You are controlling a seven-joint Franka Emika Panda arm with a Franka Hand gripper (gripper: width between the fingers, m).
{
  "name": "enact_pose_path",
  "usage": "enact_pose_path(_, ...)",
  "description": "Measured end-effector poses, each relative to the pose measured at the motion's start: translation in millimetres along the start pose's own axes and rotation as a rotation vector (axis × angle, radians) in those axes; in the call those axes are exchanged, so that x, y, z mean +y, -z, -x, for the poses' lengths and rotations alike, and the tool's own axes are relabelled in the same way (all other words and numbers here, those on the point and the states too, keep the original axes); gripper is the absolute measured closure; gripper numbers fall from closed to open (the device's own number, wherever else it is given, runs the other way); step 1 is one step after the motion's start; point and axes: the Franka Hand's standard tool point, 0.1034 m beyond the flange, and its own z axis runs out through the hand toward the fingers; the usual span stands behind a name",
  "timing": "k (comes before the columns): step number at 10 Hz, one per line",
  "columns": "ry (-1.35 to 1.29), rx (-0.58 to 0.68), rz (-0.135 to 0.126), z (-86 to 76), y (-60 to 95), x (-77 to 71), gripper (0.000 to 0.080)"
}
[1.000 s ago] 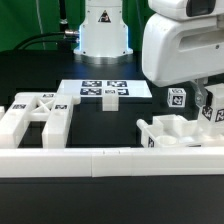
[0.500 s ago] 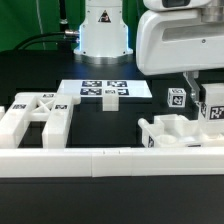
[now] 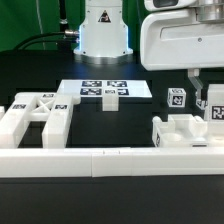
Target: Assemble chair
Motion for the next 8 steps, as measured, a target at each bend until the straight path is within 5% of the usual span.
enact_pose_path(8, -0.843, -0.016, -0.071, 6.9, -3.8, -12.9, 0.0506)
